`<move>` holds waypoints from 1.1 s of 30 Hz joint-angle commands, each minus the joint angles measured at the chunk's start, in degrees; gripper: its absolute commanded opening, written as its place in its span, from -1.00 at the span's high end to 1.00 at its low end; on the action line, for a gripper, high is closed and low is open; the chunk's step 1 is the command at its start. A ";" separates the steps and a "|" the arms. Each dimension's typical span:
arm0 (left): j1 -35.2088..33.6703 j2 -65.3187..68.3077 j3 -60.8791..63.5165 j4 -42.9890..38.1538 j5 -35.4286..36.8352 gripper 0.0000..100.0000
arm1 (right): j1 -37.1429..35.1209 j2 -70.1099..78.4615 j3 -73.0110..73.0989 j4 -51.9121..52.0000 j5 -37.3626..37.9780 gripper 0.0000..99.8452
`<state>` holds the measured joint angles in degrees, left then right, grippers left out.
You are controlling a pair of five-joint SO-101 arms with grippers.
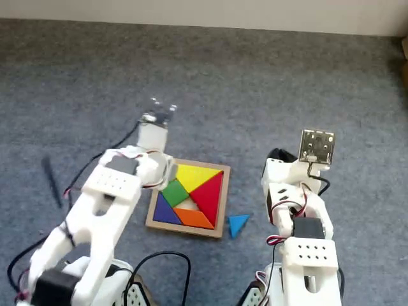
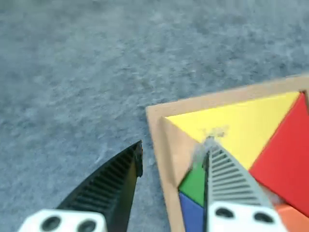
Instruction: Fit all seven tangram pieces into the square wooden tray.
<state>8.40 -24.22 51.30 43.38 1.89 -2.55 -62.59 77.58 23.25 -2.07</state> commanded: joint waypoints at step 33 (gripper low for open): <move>-11.03 -3.38 3.30 -7.65 -0.44 0.58 | -0.40 -1.54 0.66 -1.27 -0.26 0.93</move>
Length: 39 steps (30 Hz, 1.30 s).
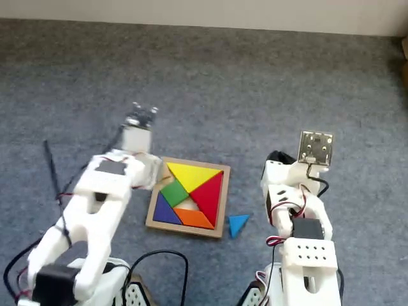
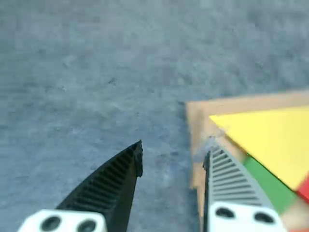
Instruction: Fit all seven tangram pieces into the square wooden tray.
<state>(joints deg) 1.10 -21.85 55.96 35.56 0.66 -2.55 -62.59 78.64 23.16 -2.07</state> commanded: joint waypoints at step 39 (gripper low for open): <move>6.20 -6.02 -8.22 11.43 -2.64 0.69 | -0.04 -1.54 -0.48 -1.19 -0.26 0.93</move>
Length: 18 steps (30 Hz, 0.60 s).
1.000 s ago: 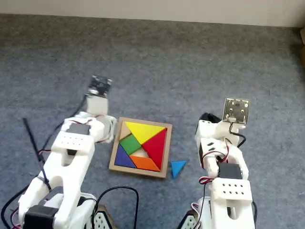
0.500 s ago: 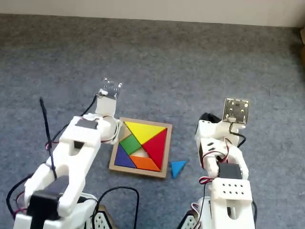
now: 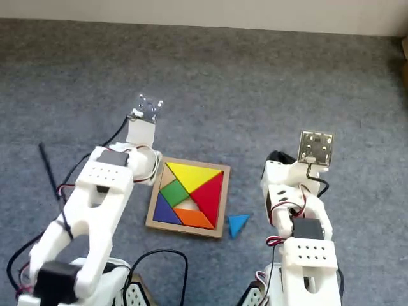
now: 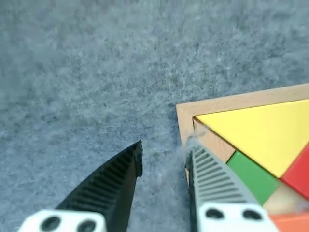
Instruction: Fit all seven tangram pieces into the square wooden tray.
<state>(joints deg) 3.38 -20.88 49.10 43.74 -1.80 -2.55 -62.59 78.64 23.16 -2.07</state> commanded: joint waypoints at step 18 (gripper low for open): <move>37.76 -8.22 -0.75 4.04 5.71 0.47 | 13.05 -1.54 -0.75 -1.27 -0.79 0.93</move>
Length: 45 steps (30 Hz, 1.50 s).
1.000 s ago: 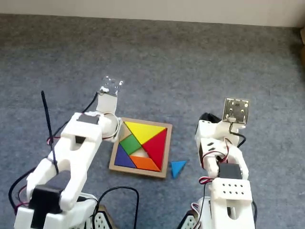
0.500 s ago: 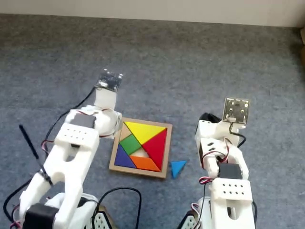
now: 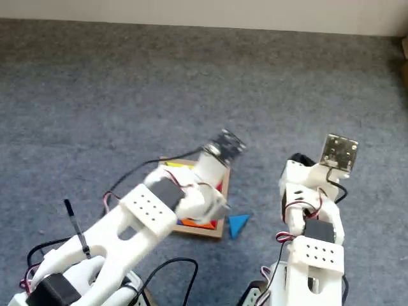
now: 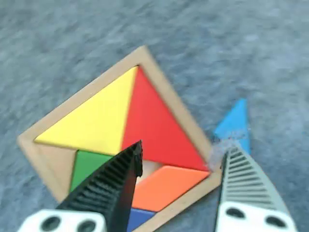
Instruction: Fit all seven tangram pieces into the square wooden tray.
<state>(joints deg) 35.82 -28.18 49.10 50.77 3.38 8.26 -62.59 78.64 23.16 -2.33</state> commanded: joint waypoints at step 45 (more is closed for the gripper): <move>18.42 35.82 -23.52 5.45 0.26 0.55 | 2.42 -1.54 -0.75 -1.27 -0.53 0.93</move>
<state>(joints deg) 49.71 7.16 27.65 55.78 3.82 10.37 -62.59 78.64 23.16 -2.33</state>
